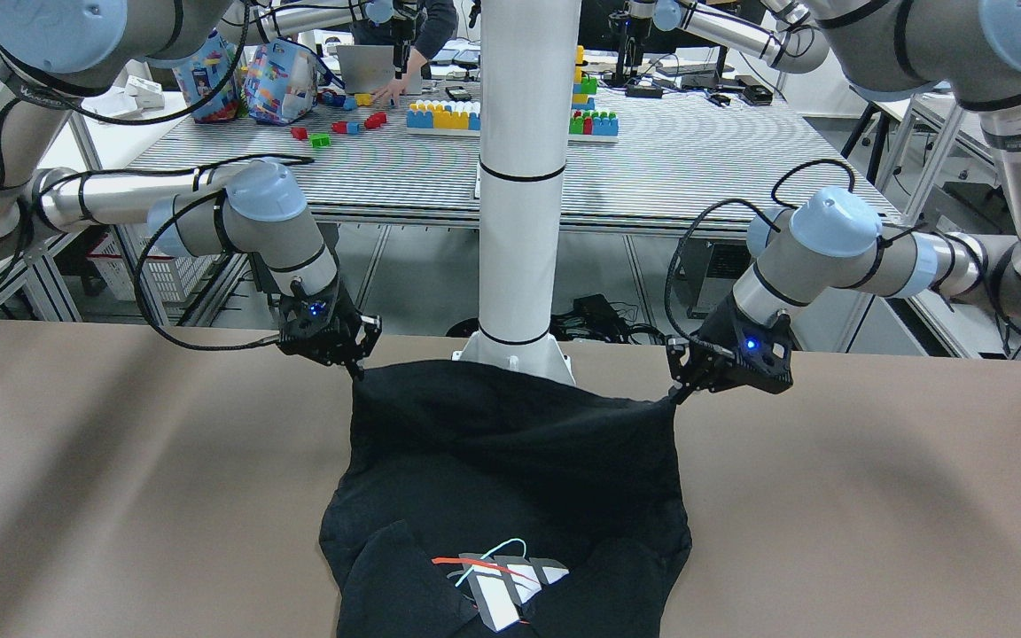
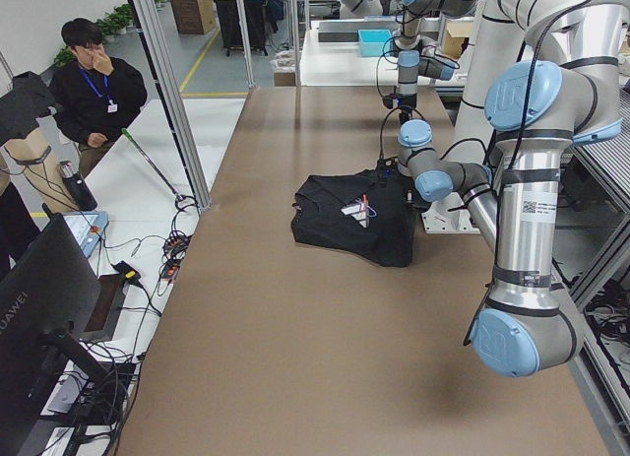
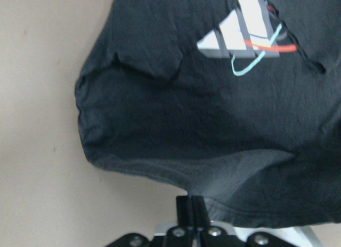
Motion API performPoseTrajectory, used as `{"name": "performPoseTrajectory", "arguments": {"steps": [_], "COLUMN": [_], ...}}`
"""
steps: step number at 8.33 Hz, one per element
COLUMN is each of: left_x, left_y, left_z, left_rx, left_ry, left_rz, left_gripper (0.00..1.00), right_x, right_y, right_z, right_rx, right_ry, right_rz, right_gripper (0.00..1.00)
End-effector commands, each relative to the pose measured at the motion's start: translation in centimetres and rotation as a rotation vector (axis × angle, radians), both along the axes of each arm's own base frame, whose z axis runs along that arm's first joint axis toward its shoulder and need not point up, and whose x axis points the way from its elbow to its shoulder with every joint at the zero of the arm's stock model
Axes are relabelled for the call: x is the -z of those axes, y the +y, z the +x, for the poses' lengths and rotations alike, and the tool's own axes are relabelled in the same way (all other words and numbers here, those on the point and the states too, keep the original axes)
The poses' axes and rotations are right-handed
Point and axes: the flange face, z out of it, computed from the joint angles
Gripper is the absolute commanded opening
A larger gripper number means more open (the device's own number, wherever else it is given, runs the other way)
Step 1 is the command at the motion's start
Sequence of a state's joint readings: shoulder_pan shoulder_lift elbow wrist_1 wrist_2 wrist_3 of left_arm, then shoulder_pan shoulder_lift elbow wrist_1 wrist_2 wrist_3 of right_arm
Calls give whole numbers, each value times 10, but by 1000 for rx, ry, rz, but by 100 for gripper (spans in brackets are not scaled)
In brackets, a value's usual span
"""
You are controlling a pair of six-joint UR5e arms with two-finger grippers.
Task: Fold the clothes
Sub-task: 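Lift the hem with both grippers and fold it toward the collar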
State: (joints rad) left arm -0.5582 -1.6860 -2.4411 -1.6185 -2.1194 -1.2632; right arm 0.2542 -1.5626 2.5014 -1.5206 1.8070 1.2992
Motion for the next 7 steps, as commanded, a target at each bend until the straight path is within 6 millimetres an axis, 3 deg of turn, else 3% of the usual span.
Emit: {"name": "performPoseTrajectory", "arguments": {"steps": [1, 2, 3, 4, 6, 7], "left_x": [-14, -6, 0, 1, 10, 7], "left_y": [-78, -105, -128, -156, -215, -239], "left_z": [20, 17, 17, 22, 28, 43], "left_rx": [201, 252, 288, 319, 378, 371], "left_ry": [-82, -77, -77, -92, -115, -145], "left_rz": [22, 25, 23, 11, -1, 5], "left_gripper": [0, 0, 0, 0, 0, 0], "right_x": [-6, -3, 5, 1, -10, -21], "right_y": [-78, -93, -111, -131, -171, -189], "right_z": [-2, 6, -1, -13, -9, -10], "right_rx": [-190, -225, -254, -280, -301, -313], "right_ry": [60, 54, 44, 62, 106, 136], "right_rz": [-12, -14, -10, -13, 46, 51], "right_gripper": [0, 0, 0, 0, 0, 0]}}
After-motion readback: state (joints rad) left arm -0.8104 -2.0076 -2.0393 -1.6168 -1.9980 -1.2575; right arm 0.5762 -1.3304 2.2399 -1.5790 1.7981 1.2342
